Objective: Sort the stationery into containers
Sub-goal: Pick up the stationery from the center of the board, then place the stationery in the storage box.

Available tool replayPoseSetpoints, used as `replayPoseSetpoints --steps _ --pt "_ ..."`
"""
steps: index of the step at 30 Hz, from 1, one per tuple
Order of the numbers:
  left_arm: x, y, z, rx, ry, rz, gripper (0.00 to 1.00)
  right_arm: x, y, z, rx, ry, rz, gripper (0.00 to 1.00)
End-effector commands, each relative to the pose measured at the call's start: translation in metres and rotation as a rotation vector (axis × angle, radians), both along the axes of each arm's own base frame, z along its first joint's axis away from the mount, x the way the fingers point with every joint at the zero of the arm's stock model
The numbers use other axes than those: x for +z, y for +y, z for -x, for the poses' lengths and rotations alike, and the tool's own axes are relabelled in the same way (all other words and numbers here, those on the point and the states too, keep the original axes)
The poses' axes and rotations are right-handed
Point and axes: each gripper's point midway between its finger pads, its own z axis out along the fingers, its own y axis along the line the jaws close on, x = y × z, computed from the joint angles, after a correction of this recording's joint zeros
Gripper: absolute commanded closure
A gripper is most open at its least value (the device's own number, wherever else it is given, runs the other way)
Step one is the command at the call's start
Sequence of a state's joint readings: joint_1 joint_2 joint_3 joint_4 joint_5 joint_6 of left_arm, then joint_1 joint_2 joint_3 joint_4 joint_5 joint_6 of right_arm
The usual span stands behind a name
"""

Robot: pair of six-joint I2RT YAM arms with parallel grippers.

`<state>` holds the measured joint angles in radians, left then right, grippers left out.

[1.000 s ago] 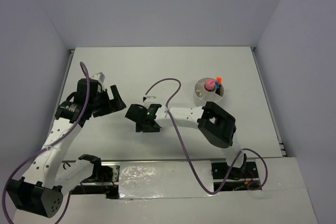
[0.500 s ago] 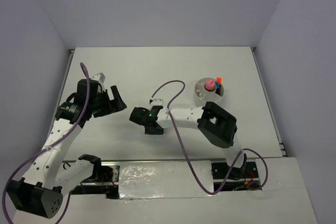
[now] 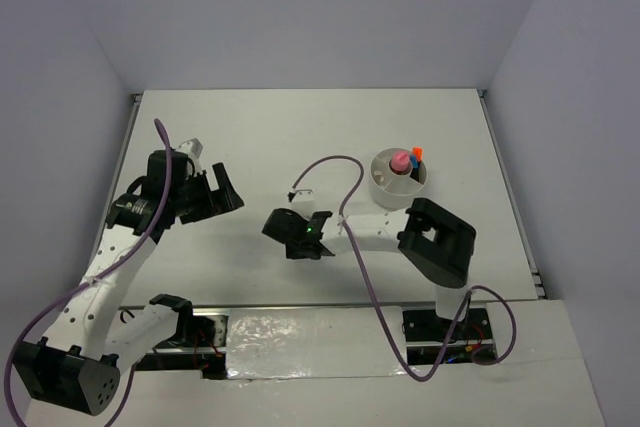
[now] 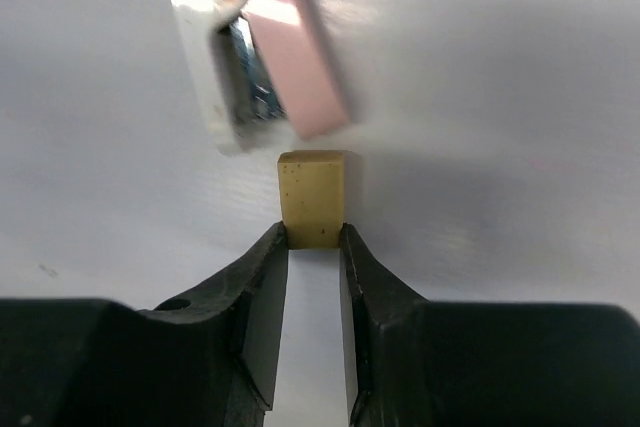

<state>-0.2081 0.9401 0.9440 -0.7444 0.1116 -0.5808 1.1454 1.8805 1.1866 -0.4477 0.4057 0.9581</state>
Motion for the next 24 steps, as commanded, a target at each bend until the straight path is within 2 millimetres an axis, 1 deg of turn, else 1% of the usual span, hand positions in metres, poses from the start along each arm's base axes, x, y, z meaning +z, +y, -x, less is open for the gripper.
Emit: replayPoseSetpoints --steps 1,2,3,4,5,6,7,8,9,10,11,12,13,14,15,16,17,19,21,22,24 --pt "0.016 -0.016 -0.005 -0.049 -0.049 0.078 0.01 0.037 0.0 -0.001 0.073 -0.092 -0.085 0.76" --pt "0.018 -0.023 -0.003 -0.072 -0.046 0.113 0.01 0.043 -0.002 0.0 0.084 -0.11 -0.111 0.75" --pt "0.016 -0.028 -0.002 -0.077 -0.028 0.147 0.01 0.067 -0.002 0.001 0.106 -0.148 -0.161 0.75" --pt "0.019 -0.033 -0.004 -0.086 -0.035 0.176 0.01 0.078 -0.002 0.002 0.124 -0.166 -0.193 0.75" --pt "0.02 -0.039 -0.004 -0.096 -0.032 0.208 0.01 0.084 0.0 0.006 0.157 -0.18 -0.237 0.75" --pt "0.015 -0.046 -0.003 -0.092 0.0 0.257 0.01 0.092 -0.001 0.008 0.192 -0.2 -0.254 0.75" --pt "0.022 -0.057 -0.003 -0.137 -0.009 0.322 0.01 0.11 -0.001 0.01 0.213 -0.235 -0.313 0.75" --pt "0.022 -0.064 -0.002 -0.15 0.001 0.361 0.01 0.119 0.0 0.012 0.234 -0.253 -0.343 0.75" --pt "0.017 -0.07 0.0 -0.145 0.039 0.409 0.01 0.126 0.0 0.015 0.268 -0.263 -0.367 0.75" --pt "0.019 -0.077 0.003 -0.175 0.058 0.458 0.01 0.144 -0.001 0.017 0.274 -0.291 -0.414 0.75" --pt "0.024 -0.083 0.0 -0.193 0.042 0.489 0.01 0.15 0.0 0.018 0.289 -0.309 -0.445 0.75" --pt "0.02 -0.088 0.001 -0.19 0.072 0.53 0.01 0.156 0.0 0.02 0.315 -0.323 -0.462 0.75" --pt "0.023 -0.096 0.004 -0.226 0.084 0.572 0.01 0.168 0.0 0.021 0.32 -0.343 -0.489 0.74" --pt "0.027 -0.102 0.001 -0.253 0.068 0.597 0.01 0.171 0.0 0.021 0.328 -0.348 -0.493 0.74" --pt "0.02 -0.106 -0.001 -0.251 0.105 0.611 0.01 0.175 0.001 0.022 0.353 -0.355 -0.494 0.74" --pt "0.018 -0.108 -0.002 -0.252 0.116 0.613 0.01 0.185 0.004 0.02 0.355 -0.364 -0.504 0.74" --pt "0.02 -0.113 -0.003 -0.275 0.109 0.62 0.01 0.182 0.003 0.021 0.361 -0.355 -0.481 0.74" --pt "0.021 -0.119 -0.005 -0.282 0.116 0.634 0.02 0.188 0.004 0.018 0.365 -0.365 -0.468 0.74" --pt "0.024 -0.128 -0.004 -0.304 0.113 0.65 0.02 0.189 0.003 0.017 0.371 -0.368 -0.456 0.74" --pt "0.024 -0.133 -0.003 -0.312 0.117 0.645 0.03 0.193 0.003 0.017 0.37 -0.37 -0.45 0.74" --pt "0.024 -0.138 -0.003 -0.324 0.114 0.644 0.04 0.192 0.003 0.014 0.376 -0.372 -0.427 0.74"
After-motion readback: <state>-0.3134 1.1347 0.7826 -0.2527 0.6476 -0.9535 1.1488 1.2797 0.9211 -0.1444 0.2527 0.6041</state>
